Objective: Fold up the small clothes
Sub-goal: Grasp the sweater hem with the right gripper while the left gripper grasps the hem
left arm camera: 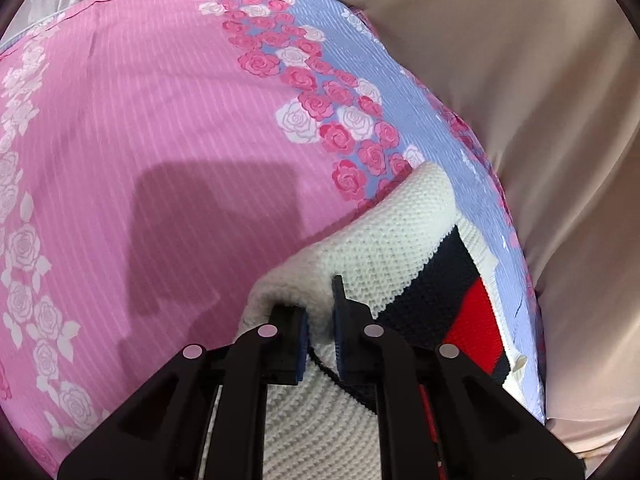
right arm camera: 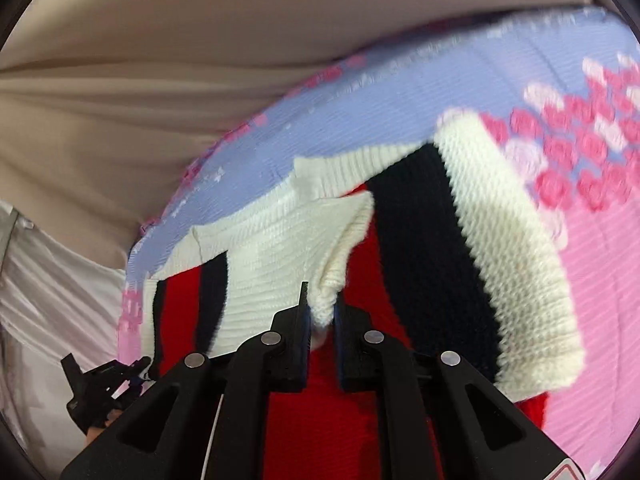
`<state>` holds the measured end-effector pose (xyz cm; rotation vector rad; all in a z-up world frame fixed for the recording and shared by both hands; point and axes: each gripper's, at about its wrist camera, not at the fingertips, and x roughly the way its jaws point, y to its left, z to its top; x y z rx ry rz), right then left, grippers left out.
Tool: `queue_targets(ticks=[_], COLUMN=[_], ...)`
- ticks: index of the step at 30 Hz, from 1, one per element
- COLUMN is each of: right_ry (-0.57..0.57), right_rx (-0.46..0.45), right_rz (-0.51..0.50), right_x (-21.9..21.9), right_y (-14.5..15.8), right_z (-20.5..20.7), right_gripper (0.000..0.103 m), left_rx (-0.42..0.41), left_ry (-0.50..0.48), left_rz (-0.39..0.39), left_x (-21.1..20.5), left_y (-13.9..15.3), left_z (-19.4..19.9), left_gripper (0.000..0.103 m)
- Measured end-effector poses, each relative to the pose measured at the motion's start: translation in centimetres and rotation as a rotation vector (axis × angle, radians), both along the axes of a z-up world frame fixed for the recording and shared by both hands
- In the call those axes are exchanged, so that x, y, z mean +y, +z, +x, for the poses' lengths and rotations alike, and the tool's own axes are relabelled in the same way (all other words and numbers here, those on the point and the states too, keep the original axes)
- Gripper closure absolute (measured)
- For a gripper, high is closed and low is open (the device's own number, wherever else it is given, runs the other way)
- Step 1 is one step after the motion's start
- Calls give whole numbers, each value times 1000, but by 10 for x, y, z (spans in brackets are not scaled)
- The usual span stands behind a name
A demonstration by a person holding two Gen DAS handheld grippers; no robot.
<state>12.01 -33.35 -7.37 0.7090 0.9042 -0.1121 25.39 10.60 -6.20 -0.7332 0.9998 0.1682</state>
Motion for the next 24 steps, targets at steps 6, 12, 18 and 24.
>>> queue_targets(ticks=[6, 12, 18, 24], right_ry=[17, 53, 139, 239], right_rx=[64, 133, 359, 443], right_rz=[-34, -97, -36, 57], right_x=[8, 18, 39, 83], right_y=[1, 12, -13, -25], right_z=[-9, -94, -222, -273], right_gripper=[83, 61, 61, 58], left_rx=[-9, 45, 225, 237], left_ry=[-112, -257, -257, -330], left_rz=[1, 44, 4, -52], left_x=[-6, 20, 65, 65], left_y=[16, 23, 8, 2], left_z=[-11, -80, -179, -237], left_gripper=[71, 42, 37, 23])
